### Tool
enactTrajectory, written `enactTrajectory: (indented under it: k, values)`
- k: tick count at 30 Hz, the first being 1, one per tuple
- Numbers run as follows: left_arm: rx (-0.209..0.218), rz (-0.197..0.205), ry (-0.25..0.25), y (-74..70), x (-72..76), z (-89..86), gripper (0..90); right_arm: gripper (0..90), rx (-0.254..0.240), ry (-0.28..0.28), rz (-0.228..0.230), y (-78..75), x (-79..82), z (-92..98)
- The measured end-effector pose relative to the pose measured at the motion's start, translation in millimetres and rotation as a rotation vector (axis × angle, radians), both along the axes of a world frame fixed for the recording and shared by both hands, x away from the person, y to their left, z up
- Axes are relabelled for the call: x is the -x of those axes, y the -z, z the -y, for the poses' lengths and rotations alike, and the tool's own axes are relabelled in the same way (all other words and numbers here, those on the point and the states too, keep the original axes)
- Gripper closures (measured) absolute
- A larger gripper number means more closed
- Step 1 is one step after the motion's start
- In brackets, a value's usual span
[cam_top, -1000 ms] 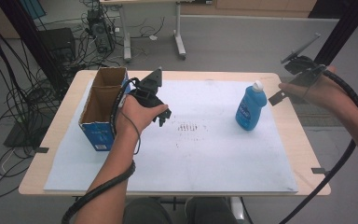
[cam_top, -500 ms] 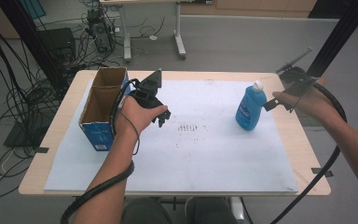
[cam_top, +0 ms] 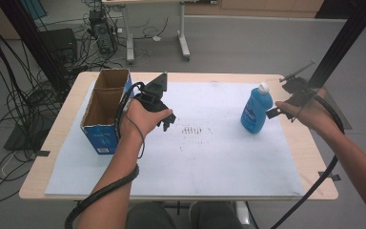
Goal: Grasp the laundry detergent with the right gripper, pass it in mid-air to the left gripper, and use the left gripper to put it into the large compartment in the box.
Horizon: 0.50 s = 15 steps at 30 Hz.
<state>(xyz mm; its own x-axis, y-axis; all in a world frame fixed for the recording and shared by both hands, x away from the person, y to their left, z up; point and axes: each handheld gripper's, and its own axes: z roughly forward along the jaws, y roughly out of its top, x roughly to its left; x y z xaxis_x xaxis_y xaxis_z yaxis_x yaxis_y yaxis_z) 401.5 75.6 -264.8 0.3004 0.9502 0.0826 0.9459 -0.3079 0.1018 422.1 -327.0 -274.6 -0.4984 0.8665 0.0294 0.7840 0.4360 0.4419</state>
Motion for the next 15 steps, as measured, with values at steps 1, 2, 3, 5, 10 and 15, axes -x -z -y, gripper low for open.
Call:
enactTrajectory:
  k: [1,2,3,5,10,15]
  values:
    - [-0.002,-0.001,-0.003,0.0,0.0,0.5,5.4,5.2,-0.005,0.002,0.001,2.3,-0.1,0.1]
    - [-0.002,0.0,-0.001,0.2,-0.3,1.1,5.4,5.2,-0.01,0.004,0.004,4.6,-0.1,0.1]
    - [-0.003,-0.002,0.004,0.3,-0.7,1.4,5.4,5.2,-0.013,0.006,0.007,6.8,-0.2,0.1]
    - [-0.004,0.0,-0.001,0.8,-0.6,2.2,5.4,5.2,-0.018,0.007,0.012,9.4,-0.5,0.1]
    - [-0.006,-0.001,0.006,1.4,-1.5,3.4,5.4,4.8,-0.032,0.012,0.031,20.2,-1.8,-0.8]
    - [-0.012,-0.01,0.011,3.4,-3.2,3.7,5.4,4.8,-0.045,0.015,0.068,34.1,-3.2,-3.3]
